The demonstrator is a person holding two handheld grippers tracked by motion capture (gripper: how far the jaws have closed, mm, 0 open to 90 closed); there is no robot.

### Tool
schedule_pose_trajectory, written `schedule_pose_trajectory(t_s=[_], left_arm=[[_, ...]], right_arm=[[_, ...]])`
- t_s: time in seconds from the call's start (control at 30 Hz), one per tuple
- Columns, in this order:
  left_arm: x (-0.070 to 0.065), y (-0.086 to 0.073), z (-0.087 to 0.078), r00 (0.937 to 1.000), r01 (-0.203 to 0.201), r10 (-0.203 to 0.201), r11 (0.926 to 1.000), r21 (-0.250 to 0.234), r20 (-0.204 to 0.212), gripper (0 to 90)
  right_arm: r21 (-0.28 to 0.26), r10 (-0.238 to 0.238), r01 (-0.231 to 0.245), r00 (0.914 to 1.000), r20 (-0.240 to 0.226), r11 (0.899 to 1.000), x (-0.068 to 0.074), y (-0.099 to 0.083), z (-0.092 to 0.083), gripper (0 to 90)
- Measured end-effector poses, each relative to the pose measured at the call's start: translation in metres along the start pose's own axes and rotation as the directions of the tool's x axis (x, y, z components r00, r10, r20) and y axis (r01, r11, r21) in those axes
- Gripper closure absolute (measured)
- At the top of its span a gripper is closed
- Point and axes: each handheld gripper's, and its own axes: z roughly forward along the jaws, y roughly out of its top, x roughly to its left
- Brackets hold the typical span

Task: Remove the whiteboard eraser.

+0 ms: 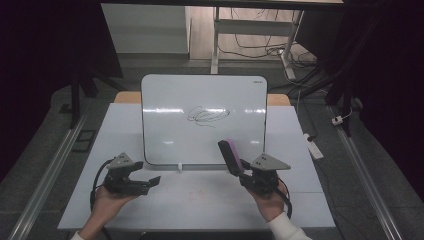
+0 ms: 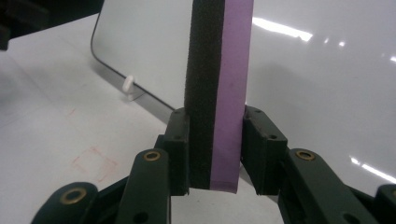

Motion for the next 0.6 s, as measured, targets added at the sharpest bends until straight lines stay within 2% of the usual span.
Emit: schedule_pose_trajectory(t_s=[0.07,0.23,0.6], left_arm=[[-0.006,0.007,0.004,0.9998,-0.009,0.009,1.0,0.002,0.015,12.9],[-0.019,0.025,0.018,0.9979,-0.039,0.039,0.9992,0.012,0.051,12.8],[-0.032,0.051,0.038,0.9898,-0.046,0.043,0.9988,0.019,0.136,12.9]], right_arm=[[0.005,-0.022,0.022,0.9997,-0.012,1.0,0.005,-0.001,0.002,64.4],[0.017,-0.041,0.042,0.9987,-0.03,0.999,0.011,-0.003,0.005,64.5],[0.06,-0.076,0.08,0.9943,-0.075,0.995,0.029,-0.011,0.019,64.5]])
